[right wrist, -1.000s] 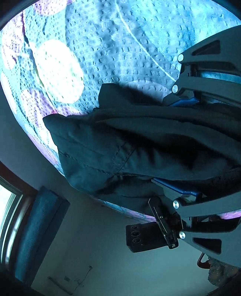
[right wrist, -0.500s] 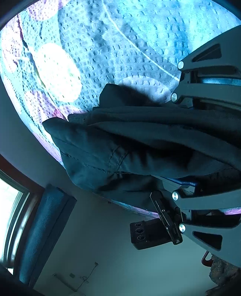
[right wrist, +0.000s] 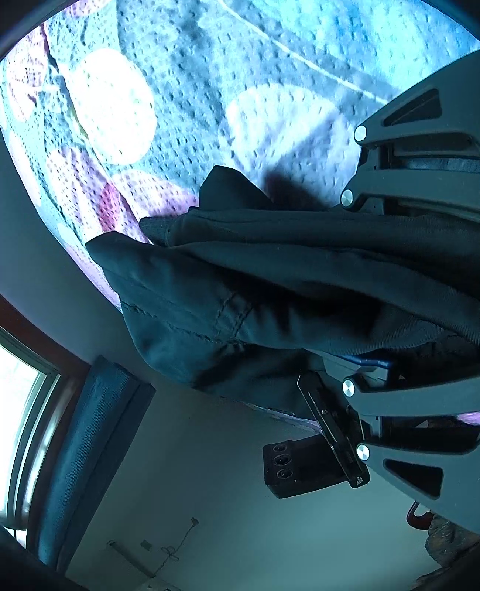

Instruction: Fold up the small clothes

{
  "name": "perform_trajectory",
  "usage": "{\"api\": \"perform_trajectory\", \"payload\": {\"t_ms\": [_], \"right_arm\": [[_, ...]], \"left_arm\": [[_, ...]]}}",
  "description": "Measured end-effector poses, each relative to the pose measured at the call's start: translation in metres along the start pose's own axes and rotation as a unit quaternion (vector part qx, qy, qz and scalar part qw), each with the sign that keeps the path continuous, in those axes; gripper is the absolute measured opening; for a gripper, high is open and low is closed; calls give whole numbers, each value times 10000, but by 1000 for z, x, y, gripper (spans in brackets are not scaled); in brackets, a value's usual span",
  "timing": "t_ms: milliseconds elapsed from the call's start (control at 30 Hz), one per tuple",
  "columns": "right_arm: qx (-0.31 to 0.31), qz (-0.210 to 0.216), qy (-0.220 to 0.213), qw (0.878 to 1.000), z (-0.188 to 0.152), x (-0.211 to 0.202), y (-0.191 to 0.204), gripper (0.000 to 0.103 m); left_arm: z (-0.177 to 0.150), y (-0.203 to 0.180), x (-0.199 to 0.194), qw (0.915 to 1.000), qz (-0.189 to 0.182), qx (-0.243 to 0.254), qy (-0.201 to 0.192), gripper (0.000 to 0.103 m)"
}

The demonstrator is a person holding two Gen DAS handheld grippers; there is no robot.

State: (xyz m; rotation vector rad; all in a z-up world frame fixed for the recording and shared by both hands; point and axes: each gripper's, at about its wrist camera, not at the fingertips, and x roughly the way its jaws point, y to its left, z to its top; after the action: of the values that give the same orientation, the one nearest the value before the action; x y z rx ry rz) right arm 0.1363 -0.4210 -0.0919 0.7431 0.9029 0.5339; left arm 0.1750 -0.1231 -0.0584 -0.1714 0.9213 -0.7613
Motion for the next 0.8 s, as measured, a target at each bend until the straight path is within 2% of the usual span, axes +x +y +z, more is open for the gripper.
{"api": "perform_trajectory", "payload": {"t_ms": [333, 467, 600, 800], "right_arm": [[3, 384, 362, 9986, 13, 74, 32, 48], [21, 504, 461, 9977, 15, 96, 38, 48], [27, 518, 474, 9975, 13, 98, 37, 48], [59, 501, 375, 9980, 4, 92, 37, 47]], "left_arm": [[3, 68, -44, 9992, 285, -260, -103, 67], [5, 94, -56, 9988, 253, -387, -144, 67], [2, 110, -58, 9986, 122, -497, -160, 68], [5, 107, -54, 9988, 93, -447, -197, 68]]}}
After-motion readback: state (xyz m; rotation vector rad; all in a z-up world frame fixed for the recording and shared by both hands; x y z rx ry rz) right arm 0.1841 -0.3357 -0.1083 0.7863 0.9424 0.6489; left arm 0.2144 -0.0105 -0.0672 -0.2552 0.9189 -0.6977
